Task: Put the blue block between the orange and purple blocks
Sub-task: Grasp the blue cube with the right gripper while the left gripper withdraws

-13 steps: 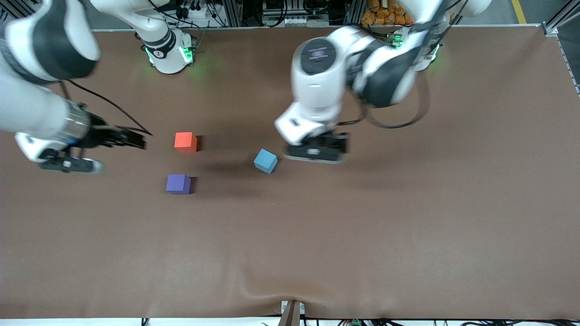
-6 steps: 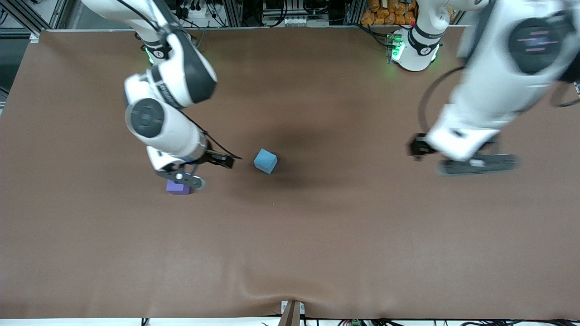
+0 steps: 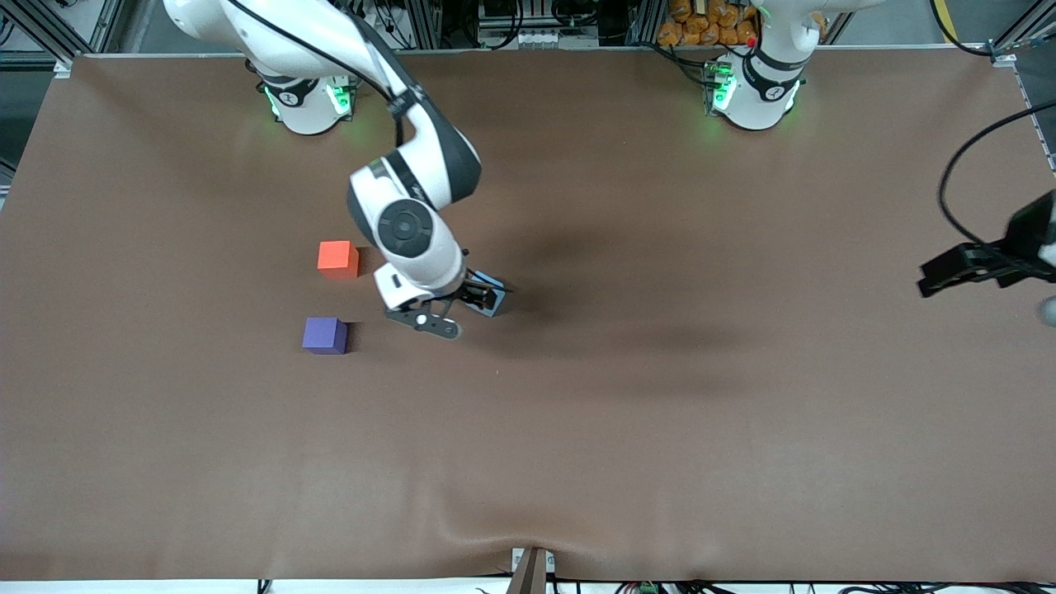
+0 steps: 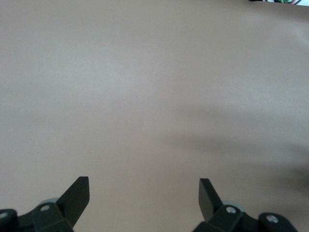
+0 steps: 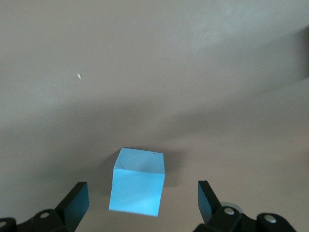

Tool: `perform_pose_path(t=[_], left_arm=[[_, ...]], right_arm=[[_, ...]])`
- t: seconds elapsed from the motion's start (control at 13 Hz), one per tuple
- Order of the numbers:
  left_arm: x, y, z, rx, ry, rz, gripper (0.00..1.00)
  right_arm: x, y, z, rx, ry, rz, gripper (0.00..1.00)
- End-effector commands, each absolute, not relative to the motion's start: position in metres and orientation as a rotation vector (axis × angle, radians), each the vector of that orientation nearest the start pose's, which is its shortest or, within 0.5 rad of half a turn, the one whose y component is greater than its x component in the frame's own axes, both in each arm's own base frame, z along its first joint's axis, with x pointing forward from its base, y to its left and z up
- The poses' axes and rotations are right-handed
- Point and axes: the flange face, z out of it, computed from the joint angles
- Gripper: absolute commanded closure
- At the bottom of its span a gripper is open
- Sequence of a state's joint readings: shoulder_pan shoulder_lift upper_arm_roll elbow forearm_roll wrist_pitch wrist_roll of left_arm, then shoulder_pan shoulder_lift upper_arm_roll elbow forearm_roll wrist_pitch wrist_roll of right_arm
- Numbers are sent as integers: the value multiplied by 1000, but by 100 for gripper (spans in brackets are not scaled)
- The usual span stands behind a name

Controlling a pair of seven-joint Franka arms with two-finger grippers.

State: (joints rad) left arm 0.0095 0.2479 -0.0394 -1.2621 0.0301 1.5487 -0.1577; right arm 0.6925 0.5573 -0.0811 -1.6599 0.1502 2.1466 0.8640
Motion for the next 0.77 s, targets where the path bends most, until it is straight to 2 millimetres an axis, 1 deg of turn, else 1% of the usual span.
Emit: perform_pose_path(t=[0.0,0.08,0.15,0.23,0.46,0.69], left_arm=[[618,0,626,-3131,-196,-56,0],[617,5,627,-3131,-184,-56,0],[613,9,632,-3129,-169,-56,0],[611,11,634,-3125,-165,-54,0],[611,13,638,-3110,-151,-62,0],[609,12,641,-3110,-139,-69,0]], right_arm=[[533,408,253,-3105,503,146,0],[533,410,247,-3094,544,148,0],[533,410,237,-3086,619,152,0],[534,410,234,-3079,648,153,0],[526,418,224,-3085,669,166,0],[517,431,222,-3074,687,152,0]])
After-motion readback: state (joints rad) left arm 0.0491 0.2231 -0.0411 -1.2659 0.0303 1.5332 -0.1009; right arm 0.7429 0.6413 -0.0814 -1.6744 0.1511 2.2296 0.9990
